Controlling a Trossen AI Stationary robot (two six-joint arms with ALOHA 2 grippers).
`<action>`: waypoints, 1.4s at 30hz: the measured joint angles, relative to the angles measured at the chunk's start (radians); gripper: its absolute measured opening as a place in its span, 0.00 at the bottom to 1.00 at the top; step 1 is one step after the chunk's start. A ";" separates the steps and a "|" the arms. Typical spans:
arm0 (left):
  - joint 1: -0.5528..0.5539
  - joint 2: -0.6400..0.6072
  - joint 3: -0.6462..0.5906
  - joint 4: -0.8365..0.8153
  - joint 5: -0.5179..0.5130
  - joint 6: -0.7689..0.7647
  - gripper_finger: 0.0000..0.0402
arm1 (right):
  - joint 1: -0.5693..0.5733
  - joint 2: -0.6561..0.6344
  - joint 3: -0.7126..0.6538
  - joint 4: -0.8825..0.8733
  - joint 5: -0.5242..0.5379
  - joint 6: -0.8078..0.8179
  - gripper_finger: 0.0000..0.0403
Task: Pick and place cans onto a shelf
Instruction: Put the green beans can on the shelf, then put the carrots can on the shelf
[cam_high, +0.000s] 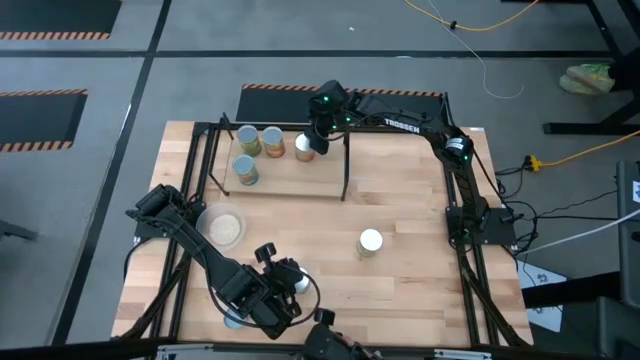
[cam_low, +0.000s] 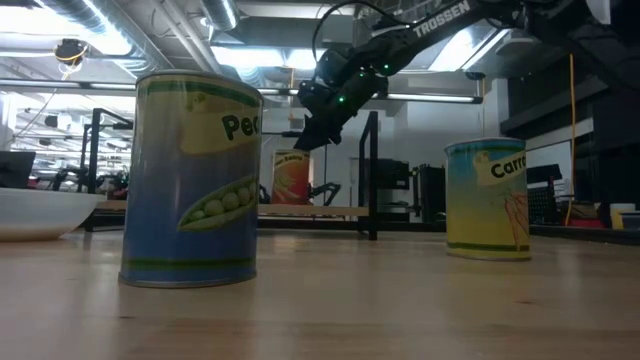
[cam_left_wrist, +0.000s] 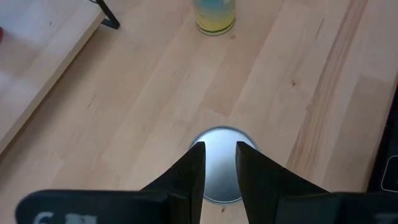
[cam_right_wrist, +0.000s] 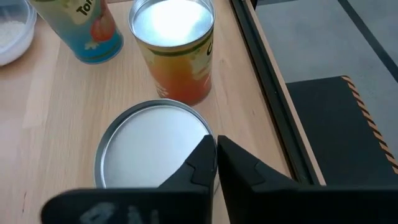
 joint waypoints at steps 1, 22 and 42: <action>0.000 0.000 0.000 0.000 0.000 0.000 0.21 | 0.000 0.000 0.000 0.000 0.000 0.000 0.06; 0.000 0.000 0.000 0.000 0.000 0.002 0.21 | 0.000 0.000 0.000 0.000 0.000 -0.001 0.07; 0.000 0.000 0.000 0.001 -0.002 0.003 0.21 | 0.002 -0.036 0.122 -0.095 -0.007 -0.001 0.07</action>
